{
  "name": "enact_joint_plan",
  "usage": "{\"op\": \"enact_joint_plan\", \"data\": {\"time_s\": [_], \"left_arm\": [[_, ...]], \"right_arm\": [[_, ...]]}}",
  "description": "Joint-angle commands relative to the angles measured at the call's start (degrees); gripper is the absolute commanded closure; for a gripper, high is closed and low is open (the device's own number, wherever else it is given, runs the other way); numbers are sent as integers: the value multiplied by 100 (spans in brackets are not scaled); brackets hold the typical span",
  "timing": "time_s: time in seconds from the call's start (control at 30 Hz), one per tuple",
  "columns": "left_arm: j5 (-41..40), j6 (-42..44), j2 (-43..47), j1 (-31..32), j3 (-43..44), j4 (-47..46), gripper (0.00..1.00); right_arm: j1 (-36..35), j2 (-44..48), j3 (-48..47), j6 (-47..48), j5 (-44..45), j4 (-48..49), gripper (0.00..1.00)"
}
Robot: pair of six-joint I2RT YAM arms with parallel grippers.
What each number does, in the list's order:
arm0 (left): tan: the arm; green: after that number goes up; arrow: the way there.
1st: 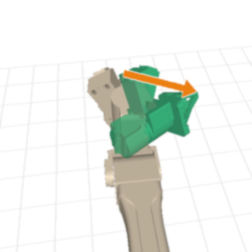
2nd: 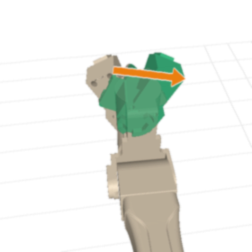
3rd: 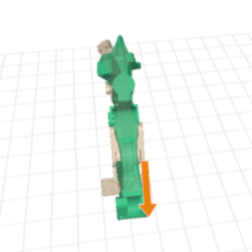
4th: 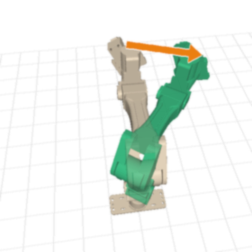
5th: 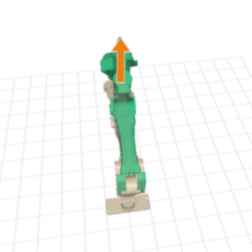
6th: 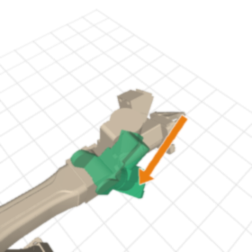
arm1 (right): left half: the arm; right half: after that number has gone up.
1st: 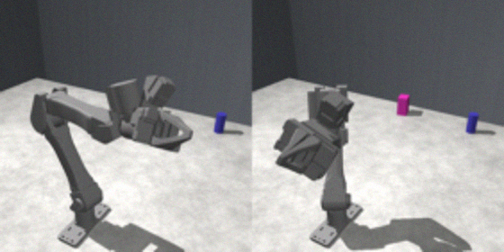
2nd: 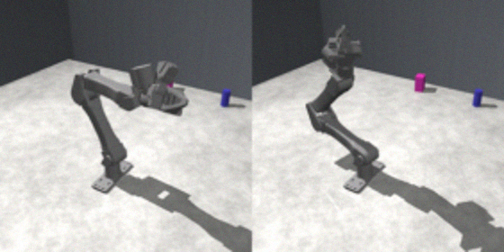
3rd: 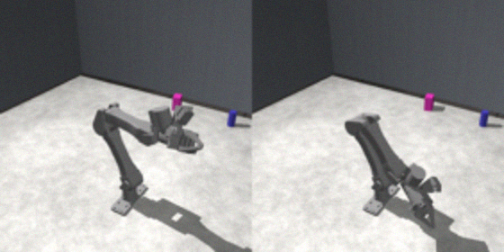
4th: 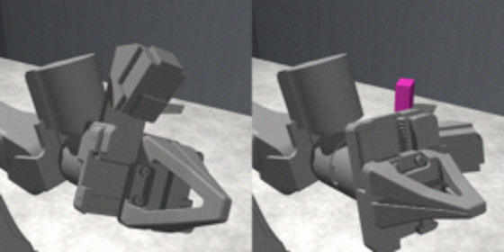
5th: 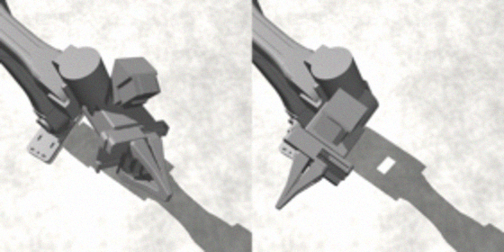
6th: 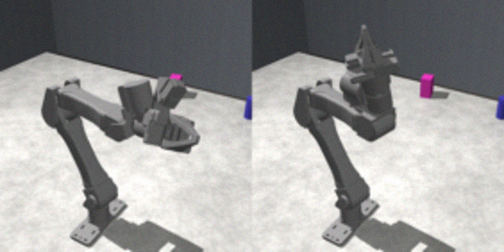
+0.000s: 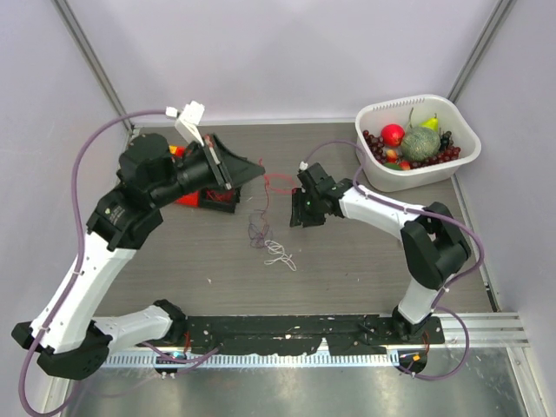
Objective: Untangle the cables
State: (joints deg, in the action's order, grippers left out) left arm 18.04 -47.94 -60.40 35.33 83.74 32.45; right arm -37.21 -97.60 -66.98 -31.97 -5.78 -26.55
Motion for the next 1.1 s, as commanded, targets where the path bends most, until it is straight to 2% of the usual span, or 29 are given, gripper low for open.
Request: {"op": "enact_joint_plan", "data": {"time_s": [0.0,0.2,0.27,0.33,0.43,0.63,0.77,0.83,0.9,1.07], "left_arm": [[279,-241,-305,-18,1133,-441,100],[33,-803,-753,-9,2084,-650,100],[41,-1005,-841,-18,2172,-862,100],[103,-1138,-964,-53,2303,-880,100],[208,-1322,-1140,-70,2453,-871,100],[331,-1639,-1342,-97,2507,-626,100],[419,-1753,-1343,-123,2331,-459,100],[411,-1780,-1290,-149,2226,-362,100],[437,-1841,-1229,-176,2146,-292,100],[446,-1947,-1053,-202,1935,-256,100]], "right_arm": [[30,-40,-307,410,448,-203,53],[30,1049,290,727,-256,281,45],[30,1479,587,797,-879,596,43],[-23,2199,965,657,-1407,1334,41],[-93,3053,1021,394,-1373,1977,37],[-93,3441,-94,375,-812,1680,37],[-84,3151,-1542,919,-582,935,38],[-85,3072,-1904,1244,-442,695,38],[-85,3072,-2029,1770,-476,616,40],[-85,3063,-2153,2370,-791,457,44]]}}
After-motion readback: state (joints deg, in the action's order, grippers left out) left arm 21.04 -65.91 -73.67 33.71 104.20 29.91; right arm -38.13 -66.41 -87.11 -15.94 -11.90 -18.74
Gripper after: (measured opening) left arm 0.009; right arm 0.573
